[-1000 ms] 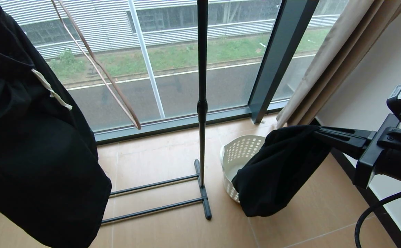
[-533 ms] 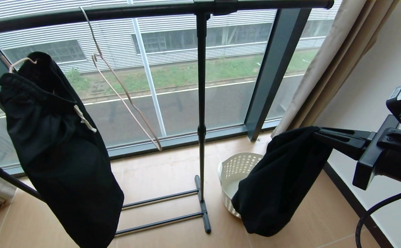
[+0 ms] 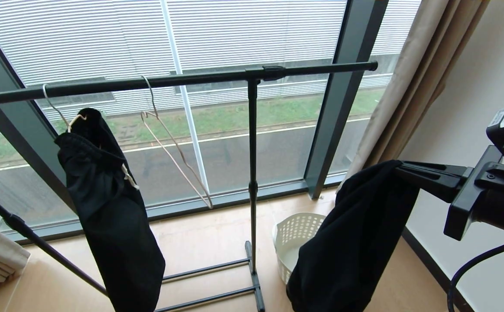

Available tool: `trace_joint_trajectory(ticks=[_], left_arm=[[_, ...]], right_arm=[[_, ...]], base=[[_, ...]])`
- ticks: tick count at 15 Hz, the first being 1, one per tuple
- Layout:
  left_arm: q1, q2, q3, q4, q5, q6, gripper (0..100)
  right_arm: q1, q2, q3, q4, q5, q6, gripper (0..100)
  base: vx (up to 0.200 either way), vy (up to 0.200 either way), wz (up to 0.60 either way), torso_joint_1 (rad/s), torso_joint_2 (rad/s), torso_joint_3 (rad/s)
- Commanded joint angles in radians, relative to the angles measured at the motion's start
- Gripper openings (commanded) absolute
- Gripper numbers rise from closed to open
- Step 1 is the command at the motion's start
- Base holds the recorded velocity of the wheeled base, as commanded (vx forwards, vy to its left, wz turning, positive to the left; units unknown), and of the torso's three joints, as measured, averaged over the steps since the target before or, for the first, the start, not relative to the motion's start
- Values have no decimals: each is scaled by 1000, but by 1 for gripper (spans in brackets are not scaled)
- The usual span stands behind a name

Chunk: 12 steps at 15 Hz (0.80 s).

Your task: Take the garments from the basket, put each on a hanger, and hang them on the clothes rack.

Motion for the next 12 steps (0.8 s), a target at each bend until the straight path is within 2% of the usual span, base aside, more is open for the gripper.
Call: trace_joint_trajectory(ticks=[1,9,12], left_arm=[[0,1,0,0,0,0,100],[0,1,0,0,0,0,100],[0,1,0,0,0,0,100]], right_arm=[[0,1,3,0,0,0,0],[0,-1,6,0,0,-2,0],[0,-1,6,0,0,-2,0]], base=[[0,0,0,173,-378,2],[0,0,0,160,-356,-27],[0,0,0,24,-31,15]])
